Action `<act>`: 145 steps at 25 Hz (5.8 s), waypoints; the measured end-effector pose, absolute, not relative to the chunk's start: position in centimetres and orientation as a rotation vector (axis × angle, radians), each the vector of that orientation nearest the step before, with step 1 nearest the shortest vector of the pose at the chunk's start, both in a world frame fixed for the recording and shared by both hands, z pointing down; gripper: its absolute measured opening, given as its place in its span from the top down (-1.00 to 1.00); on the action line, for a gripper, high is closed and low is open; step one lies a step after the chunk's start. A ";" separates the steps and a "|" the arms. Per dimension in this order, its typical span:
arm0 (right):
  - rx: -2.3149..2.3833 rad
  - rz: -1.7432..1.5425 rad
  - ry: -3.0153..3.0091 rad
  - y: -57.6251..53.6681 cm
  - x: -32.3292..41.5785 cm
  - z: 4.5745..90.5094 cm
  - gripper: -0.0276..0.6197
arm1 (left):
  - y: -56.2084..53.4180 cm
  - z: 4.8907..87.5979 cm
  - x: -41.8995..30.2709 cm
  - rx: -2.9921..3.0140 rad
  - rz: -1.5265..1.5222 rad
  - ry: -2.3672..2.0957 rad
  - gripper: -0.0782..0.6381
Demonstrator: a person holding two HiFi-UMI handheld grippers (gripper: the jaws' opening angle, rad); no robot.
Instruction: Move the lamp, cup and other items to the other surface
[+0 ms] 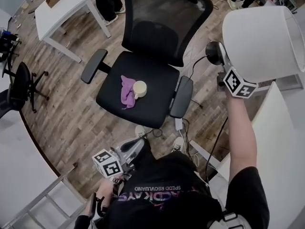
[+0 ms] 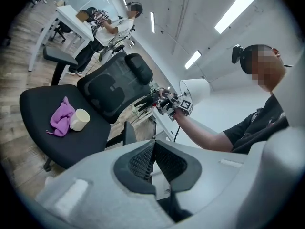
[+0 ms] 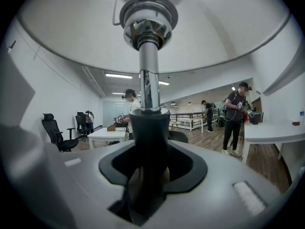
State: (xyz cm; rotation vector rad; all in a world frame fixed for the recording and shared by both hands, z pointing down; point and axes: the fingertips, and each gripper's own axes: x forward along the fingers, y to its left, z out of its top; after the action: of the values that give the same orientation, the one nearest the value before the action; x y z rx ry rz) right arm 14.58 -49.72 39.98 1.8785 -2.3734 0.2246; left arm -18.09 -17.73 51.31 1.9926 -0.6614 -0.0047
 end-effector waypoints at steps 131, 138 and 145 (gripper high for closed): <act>2.640 1.019 -2.087 19.5 -3.4 43.7 0.91 | 13.0 43.9 -6.8 2.287 0.559 1.000 0.77; 2.520 1.063 -2.135 17.6 -7.4 44.9 0.90 | 12.5 44.5 -9.7 2.241 0.593 1.049 0.77; 2.473 1.035 -2.185 16.3 -8.5 44.5 0.90 | 11.5 44.2 -10.3 2.259 0.562 1.058 0.77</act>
State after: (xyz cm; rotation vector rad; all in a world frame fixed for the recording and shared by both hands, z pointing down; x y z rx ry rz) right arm -8.53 16.30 44.50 2.4727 -2.1852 1.0348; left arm -10.33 11.54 44.20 2.2590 1.0583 0.5620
